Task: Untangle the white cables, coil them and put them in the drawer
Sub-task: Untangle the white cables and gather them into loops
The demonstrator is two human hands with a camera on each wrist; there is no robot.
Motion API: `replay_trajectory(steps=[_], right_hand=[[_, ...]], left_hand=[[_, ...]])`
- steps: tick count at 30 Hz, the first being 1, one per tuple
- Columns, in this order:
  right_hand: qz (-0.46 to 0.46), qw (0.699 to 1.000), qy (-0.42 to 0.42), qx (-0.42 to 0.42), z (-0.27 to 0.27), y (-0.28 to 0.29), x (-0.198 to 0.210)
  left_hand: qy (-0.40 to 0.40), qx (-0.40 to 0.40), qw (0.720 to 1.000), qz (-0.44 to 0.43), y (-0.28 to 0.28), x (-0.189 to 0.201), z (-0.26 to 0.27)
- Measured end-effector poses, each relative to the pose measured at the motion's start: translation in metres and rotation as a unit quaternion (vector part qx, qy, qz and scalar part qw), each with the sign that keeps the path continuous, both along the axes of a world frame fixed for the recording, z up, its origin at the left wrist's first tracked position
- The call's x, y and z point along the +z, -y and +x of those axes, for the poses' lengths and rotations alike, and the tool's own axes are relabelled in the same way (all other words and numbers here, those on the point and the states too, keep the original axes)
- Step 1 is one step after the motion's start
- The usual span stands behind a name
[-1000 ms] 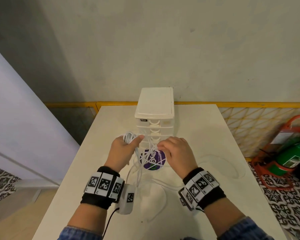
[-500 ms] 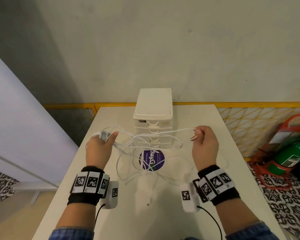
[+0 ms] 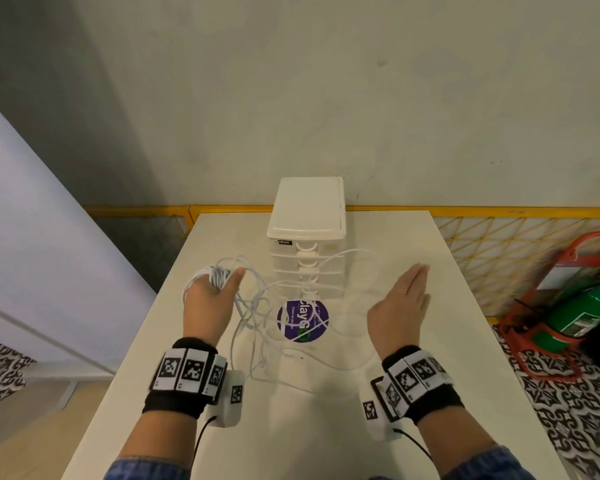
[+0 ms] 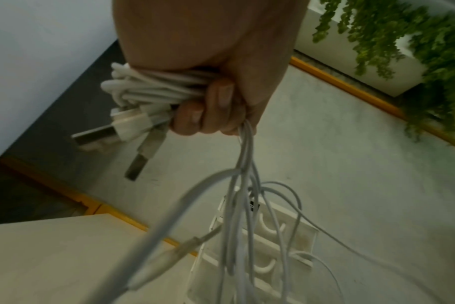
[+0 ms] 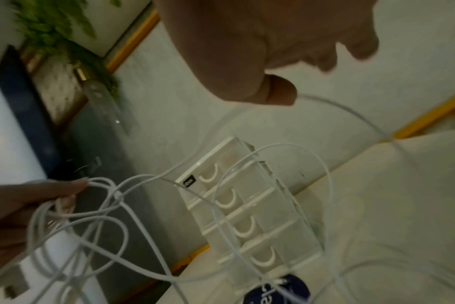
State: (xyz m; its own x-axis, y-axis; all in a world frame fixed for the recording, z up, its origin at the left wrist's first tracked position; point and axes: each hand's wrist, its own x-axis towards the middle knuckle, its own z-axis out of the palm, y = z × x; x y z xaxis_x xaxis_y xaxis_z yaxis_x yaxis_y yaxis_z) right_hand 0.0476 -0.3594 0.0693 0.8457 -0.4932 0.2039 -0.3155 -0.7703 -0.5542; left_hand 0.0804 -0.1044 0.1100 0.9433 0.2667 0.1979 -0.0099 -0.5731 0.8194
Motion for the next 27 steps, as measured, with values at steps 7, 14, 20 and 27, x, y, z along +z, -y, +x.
replay_trajectory(steps=[7, 14, 20, 27], right_hand=[[-0.089, 0.946, 0.092, 0.299, 0.005, -0.033, 0.009], [0.038, 0.956, 0.097, 0.275, 0.001, -0.016, 0.006], [0.127, 0.983, 0.042, 0.125, 0.003, 0.032, -0.005], [0.011, 0.973, -0.072, 0.218, 0.005, 0.016, -0.005]], left_hand=[[-0.009, -0.075, 0.996, -0.042, 0.028, 0.012, -0.007], [-0.035, -0.061, 0.996, -0.048, 0.021, 0.02, -0.008], [-0.029, 0.004, 0.998, -0.057, -0.011, 0.02, -0.001], [-0.007, -0.03, 0.998, -0.058, 0.014, 0.017, -0.006]])
